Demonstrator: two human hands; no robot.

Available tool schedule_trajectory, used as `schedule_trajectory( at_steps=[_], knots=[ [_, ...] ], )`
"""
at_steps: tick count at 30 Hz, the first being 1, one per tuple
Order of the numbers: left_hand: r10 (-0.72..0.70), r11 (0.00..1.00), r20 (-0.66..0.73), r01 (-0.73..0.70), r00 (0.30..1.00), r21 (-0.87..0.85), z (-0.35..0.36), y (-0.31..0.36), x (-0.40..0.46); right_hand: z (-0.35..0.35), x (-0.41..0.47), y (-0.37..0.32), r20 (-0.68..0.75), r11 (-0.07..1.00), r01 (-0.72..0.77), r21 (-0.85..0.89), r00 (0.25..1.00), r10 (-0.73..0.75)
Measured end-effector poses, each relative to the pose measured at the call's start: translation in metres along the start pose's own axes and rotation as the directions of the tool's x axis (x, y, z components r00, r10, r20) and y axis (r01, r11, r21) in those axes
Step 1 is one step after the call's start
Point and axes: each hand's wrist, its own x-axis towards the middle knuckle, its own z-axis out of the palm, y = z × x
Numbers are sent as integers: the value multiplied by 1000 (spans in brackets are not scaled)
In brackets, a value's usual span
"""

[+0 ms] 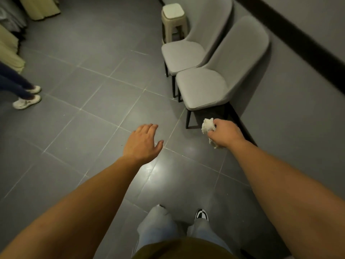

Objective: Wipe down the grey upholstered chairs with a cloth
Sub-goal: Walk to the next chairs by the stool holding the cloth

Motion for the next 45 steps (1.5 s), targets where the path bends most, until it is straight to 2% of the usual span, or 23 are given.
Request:
schedule_trajectory(
  at_steps=[5, 10, 15, 21, 25, 30, 37, 45],
  knots=[
    [-90, 996, -19, 90, 996, 28, -11, -14, 20, -3, 54, -36, 19, 993, 114, 16, 993, -115],
    [-143, 988, -19, 143, 990, 53, -18, -52, 65, 1, 116, -69, 41, 988, 150, 38, 988, -151],
    [-112, 993, -38, 113, 993, 32, -26, -99, 151, -3, 190, -98, 43, 995, 91, 40, 995, -93],
    [32, 999, 4, -32, 999, 31, -51, -157, 274, -21, 277, -135, 77, 1000, -26, 15, 997, 25],
    [15, 1000, 12, -15, 1000, 19, -68, -202, 346, -36, 337, -169, 82, 999, -34, -6, 996, 35],
    [71, 997, 29, -71, 997, 11, -75, -234, 426, -51, 424, -208, 36, 999, -44, -10, 998, 44],
    [-10, 1000, 42, 9, 999, 30, -94, -305, 547, -65, 583, -256, 38, 1000, 4, -31, 999, -3],
    [-136, 991, -26, 136, 990, 16, -143, -375, 700, -97, 784, -331, 74, 989, 141, -33, 988, -138]
  ],
)
